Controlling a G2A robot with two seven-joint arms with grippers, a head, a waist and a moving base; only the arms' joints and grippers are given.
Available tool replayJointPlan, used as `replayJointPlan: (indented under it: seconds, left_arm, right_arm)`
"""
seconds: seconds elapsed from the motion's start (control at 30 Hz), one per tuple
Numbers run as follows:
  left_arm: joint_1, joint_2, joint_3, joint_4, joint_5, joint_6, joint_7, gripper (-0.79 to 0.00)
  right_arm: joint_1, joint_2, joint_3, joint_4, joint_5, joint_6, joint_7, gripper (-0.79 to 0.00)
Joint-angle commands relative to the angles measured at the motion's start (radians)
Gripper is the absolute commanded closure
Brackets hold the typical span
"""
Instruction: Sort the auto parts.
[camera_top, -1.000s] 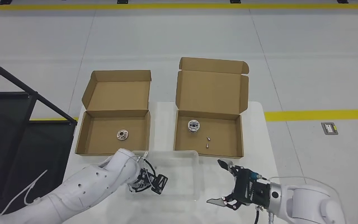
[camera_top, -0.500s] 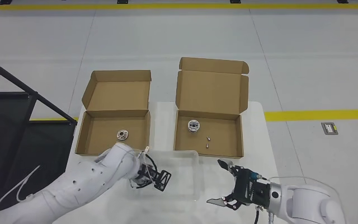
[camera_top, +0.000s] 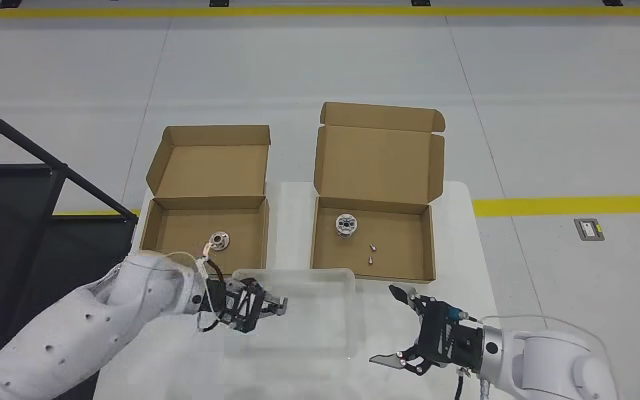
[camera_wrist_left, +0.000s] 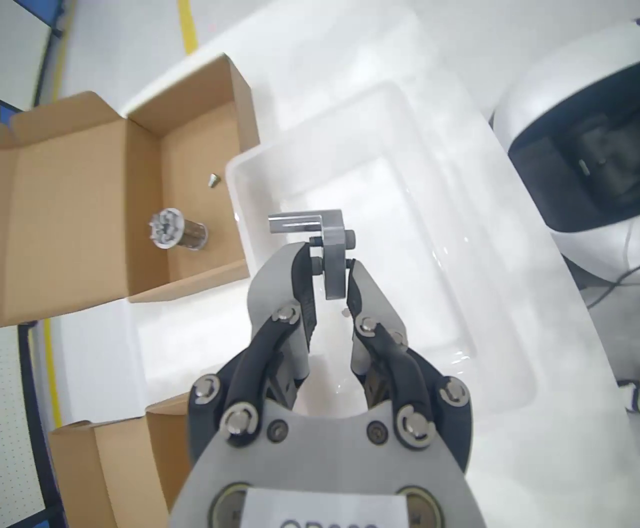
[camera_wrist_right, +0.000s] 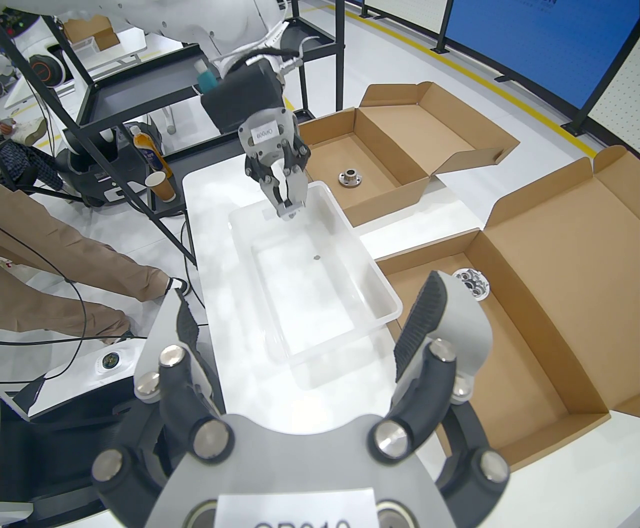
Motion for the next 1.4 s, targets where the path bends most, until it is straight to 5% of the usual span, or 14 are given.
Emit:
replayJointPlan:
  seconds: [0.0, 0.2, 0.57, 0.9, 1.1, 1.37]
  left_arm:
    - [0.042, 0.033, -0.029, 0.028, 0.026, 0.099, 0.184, 0.0]
    - [0.128, 0.09, -0.092, 0.075, 0.069, 0.319, 0.51, 0.0]
    - [0.133, 0.092, -0.095, 0.075, 0.074, 0.327, 0.508, 0.0]
    - [0.175, 0.062, -0.194, 0.082, -0.372, 0.329, 0.733, 0.0]
    - [0.188, 0.045, -0.21, 0.02, -0.579, 0.313, 0.728, 0.0]
    - [0.177, 0.042, -0.219, 0.087, -0.498, 0.267, 0.681, 0.0]
  right_arm:
    - [0.0, 0.0, 0.0, 0.0, 0.0, 0.0, 0.0, -0.785]
    - [0.0, 0.0, 0.0, 0.0, 0.0, 0.0, 0.0, -0.785]
    - [0.0, 0.0, 0.0, 0.0, 0.0, 0.0, 0.0, -0.785]
    - [0.0, 0.0, 0.0, 0.0, 0.0, 0.0, 0.0, -0.785]
    - [0.0, 0.0, 0.0, 0.0, 0.0, 0.0, 0.0, -0.785]
    - [0.0, 0.0, 0.0, 0.0, 0.0, 0.0, 0.0, -0.785]
